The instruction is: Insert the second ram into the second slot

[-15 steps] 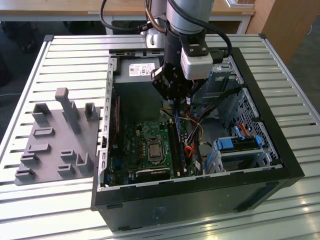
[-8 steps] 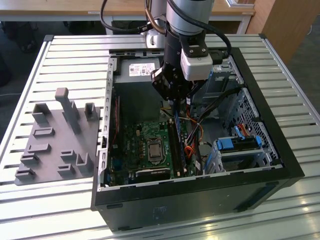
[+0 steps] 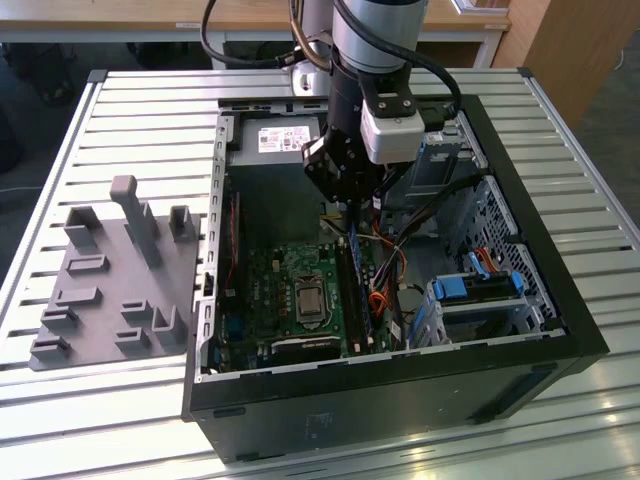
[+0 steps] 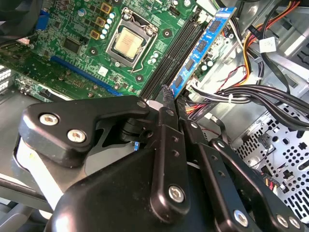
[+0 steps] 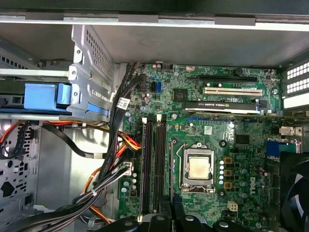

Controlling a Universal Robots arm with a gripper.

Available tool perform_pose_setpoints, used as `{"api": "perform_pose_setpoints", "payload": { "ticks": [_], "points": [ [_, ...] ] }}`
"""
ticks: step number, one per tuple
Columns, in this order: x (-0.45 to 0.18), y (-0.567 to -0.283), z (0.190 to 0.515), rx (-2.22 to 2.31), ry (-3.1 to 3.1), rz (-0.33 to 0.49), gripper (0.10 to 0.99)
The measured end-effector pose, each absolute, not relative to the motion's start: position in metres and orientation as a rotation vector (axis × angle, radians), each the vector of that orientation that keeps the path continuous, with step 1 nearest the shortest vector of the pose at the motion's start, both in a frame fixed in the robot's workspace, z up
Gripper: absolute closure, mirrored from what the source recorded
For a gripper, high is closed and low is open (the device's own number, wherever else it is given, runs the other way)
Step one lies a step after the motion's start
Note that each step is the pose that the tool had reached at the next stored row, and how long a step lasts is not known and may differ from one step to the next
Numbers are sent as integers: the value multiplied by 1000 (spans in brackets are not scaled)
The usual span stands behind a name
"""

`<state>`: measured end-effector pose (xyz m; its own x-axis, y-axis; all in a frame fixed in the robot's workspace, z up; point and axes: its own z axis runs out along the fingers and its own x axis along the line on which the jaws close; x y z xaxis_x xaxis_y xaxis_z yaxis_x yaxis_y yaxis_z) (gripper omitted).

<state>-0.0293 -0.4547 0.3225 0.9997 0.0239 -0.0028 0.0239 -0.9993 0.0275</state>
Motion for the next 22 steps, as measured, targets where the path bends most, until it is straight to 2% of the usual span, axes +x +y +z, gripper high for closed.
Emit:
{"api": "perform_pose_setpoints", "payload": {
  "ticks": [22],
  "points": [
    [-29,-455,314,3114,37,-4,949]
  ]
}}
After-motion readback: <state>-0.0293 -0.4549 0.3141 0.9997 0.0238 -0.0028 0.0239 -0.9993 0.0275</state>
